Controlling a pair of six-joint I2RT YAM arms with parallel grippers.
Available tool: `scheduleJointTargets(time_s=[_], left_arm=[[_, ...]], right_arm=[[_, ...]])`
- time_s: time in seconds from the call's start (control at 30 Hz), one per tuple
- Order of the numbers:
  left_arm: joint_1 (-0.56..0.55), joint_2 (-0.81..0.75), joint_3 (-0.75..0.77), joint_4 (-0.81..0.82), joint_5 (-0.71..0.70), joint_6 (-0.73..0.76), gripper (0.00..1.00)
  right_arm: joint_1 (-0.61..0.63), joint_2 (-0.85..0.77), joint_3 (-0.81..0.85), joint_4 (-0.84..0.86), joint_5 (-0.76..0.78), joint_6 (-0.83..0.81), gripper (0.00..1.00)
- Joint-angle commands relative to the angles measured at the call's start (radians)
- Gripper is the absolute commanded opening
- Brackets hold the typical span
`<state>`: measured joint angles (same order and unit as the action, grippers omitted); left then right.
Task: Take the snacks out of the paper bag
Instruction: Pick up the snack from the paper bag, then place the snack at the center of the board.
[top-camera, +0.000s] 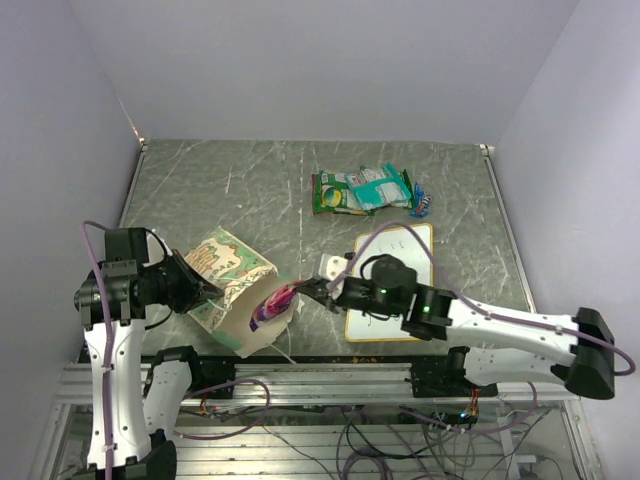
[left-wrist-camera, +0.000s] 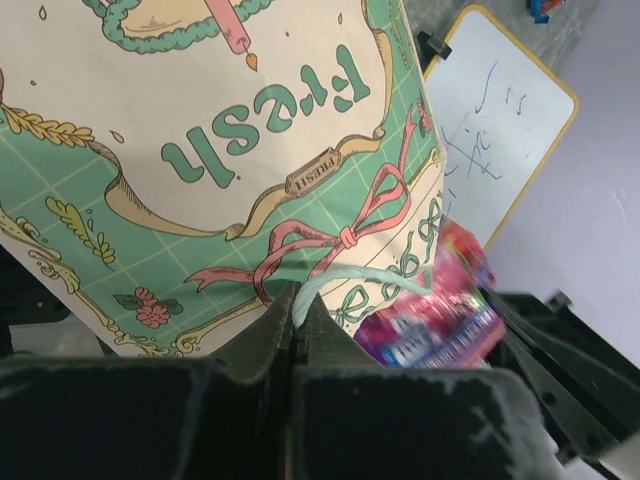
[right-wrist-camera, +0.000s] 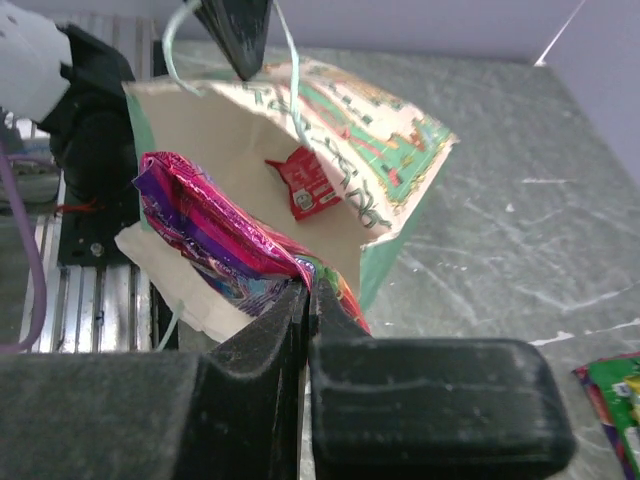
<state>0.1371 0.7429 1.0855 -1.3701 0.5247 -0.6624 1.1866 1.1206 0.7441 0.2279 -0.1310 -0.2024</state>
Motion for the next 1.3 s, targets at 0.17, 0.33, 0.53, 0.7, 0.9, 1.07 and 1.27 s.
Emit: scheduleJointTargets(time_s=[0.17, 0.33, 0.53, 0.7, 0.9, 1.07, 1.27], left_arm=[[-0.005, 0.013, -0.057, 0.242, 0.048, -0.117, 0.07], [-0.004, 0.036, 0.014, 0.258, -0.021, -0.078, 0.07], [-0.005, 0.025, -0.023, 0.379, -0.019, -0.147, 0.07], [-0.005, 0.048, -0.016, 0.386, 0.026, -0.130, 0.07], [-0.004, 0.070, 0.011, 0.300, 0.029, -0.066, 0.07], [-0.004, 0.074, -0.007, 0.306, 0.085, -0.107, 0.07], [-0.004, 0.117, 0.029, 0.235, 0.108, -0.054, 0.07]], right_arm=[[-0.001, -0.202, 0.165, -0.297, 0.280, -0.004, 0.00], [-0.001, -0.237, 0.277, -0.355, 0.466, -0.007, 0.00], [-0.008, -0.193, 0.413, -0.299, 0.790, 0.020, 0.00], [-0.133, -0.058, 0.458, -0.215, 0.821, -0.015, 0.00], [-0.417, 0.161, 0.656, -0.381, 0.706, 0.285, 0.00], [-0.515, 0.324, 0.750, -0.423, 0.720, 0.294, 0.00], [-0.605, 0.483, 0.798, -0.406, 0.829, 0.242, 0.00]])
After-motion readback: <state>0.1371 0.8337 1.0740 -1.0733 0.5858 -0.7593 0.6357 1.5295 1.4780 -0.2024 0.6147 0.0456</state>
